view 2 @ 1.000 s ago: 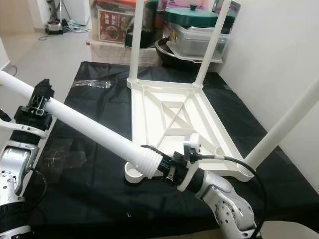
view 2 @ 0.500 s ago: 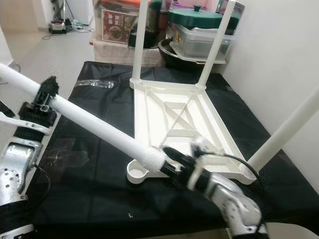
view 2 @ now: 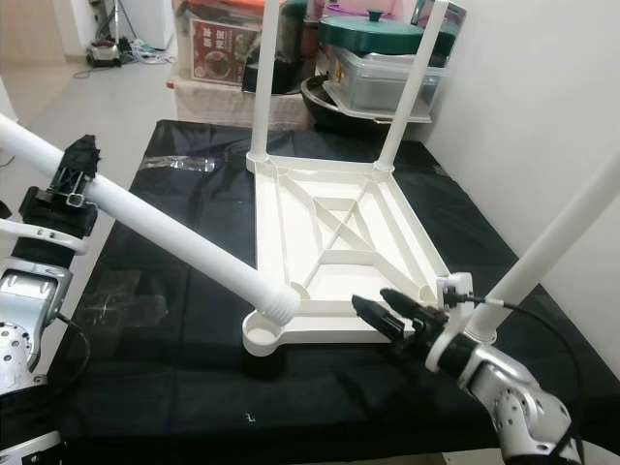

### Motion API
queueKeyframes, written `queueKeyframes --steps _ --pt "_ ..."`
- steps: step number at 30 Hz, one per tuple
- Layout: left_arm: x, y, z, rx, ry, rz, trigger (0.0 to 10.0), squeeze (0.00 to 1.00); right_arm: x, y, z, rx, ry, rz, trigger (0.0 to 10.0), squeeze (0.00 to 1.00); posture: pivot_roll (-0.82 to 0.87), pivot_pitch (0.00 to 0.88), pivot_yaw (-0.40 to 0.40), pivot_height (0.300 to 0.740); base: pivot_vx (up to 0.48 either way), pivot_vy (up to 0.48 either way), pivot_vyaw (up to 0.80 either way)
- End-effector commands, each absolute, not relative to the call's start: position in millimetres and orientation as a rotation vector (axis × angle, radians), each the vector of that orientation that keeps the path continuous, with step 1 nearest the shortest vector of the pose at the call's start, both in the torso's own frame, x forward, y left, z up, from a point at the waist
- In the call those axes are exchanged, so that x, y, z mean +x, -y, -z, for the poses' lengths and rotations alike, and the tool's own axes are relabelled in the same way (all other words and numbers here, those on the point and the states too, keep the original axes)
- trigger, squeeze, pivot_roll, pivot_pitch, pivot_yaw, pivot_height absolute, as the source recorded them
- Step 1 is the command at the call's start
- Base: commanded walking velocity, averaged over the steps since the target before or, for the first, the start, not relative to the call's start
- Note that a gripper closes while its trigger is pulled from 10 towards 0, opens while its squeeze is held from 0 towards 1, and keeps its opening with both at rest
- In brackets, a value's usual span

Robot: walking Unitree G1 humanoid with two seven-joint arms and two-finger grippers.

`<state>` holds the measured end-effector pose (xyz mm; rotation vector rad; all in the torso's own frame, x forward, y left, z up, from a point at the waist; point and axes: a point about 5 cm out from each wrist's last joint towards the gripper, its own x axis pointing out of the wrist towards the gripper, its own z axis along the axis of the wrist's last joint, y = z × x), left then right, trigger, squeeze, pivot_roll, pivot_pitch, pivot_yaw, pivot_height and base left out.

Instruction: Building children table

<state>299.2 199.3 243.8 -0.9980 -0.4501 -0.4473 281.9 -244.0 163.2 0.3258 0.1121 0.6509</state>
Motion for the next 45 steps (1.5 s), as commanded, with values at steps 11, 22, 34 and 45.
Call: queueKeyframes --steps 11,22,34,45 --pt "297 -171 -241 -0.878 0.379 0.541 0.0 0.0 315 136 -268 0.08 0.033 -0.992 10.0 0.0 0.06 0.0 -0.117 0.74 0.0 0.0 0.0" --pt "291 -151 -238 -0.821 0.337 0.614 0.0 0.0 299 87 -234 -0.049 -0.27 -1.228 10.0 0.0 0.08 0.0 -0.133 0.74 0.0 0.0 0.0" --pt "293 -141 -237 -0.789 0.314 0.658 0.0 0.0 300 51 -221 -0.201 -0.396 -1.258 10.0 0.0 0.08 0.0 -0.131 0.74 0.0 0.0 0.0" --pt "294 -133 -235 -0.777 0.299 0.677 0.0 0.0 299 28 -217 -0.277 -0.42 -1.306 10.0 0.0 0.08 0.0 -0.139 0.74 0.0 0.0 0.0"
